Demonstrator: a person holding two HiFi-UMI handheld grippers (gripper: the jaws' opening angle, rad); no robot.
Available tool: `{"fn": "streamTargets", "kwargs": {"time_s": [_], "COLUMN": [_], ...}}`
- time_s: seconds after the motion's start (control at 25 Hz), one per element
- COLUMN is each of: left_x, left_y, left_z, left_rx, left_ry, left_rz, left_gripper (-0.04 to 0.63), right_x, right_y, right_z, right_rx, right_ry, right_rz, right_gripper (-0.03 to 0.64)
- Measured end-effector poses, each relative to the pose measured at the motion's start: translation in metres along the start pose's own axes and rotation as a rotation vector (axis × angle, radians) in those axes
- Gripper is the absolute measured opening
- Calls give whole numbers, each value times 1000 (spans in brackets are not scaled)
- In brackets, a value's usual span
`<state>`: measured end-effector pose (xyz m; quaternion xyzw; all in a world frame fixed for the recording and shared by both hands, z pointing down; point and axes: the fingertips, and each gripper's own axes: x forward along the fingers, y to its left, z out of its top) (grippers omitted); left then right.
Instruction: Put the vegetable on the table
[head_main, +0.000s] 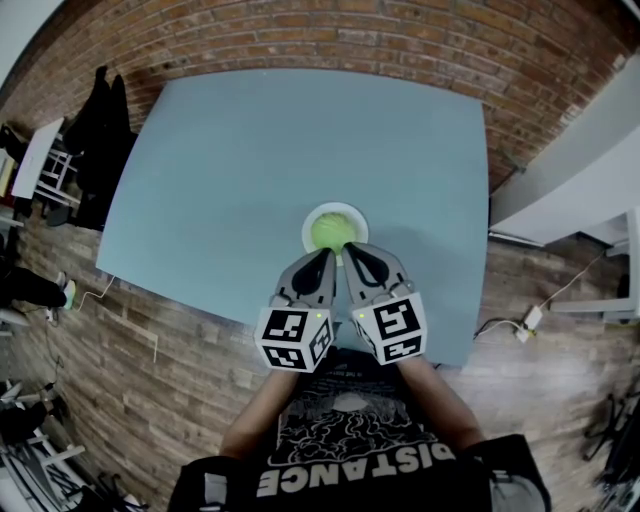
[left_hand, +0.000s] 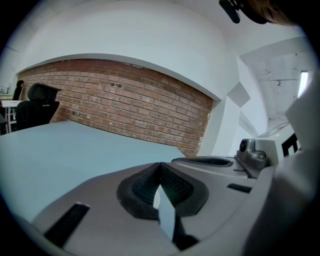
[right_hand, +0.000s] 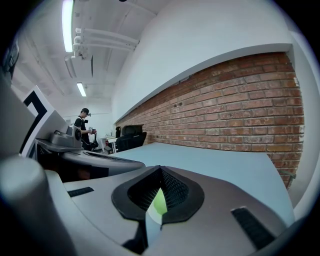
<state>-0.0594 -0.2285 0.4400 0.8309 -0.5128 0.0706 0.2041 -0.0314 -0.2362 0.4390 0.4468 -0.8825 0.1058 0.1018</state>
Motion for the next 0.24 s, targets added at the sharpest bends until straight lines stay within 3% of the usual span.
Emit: {"fn": "streamTargets", "kwargs": {"time_s": [0.24], "left_x": [0], "left_y": [1], "left_z": [-1], "left_rx": [-1], "left_ry": [1], "left_rz": [-8], "left_gripper": [1], "right_x": [0], "right_y": [4], "right_z": [-1], "right_rx": [-1], "right_ry": [0], "right_rz": [-3], "right_gripper": [9]}}
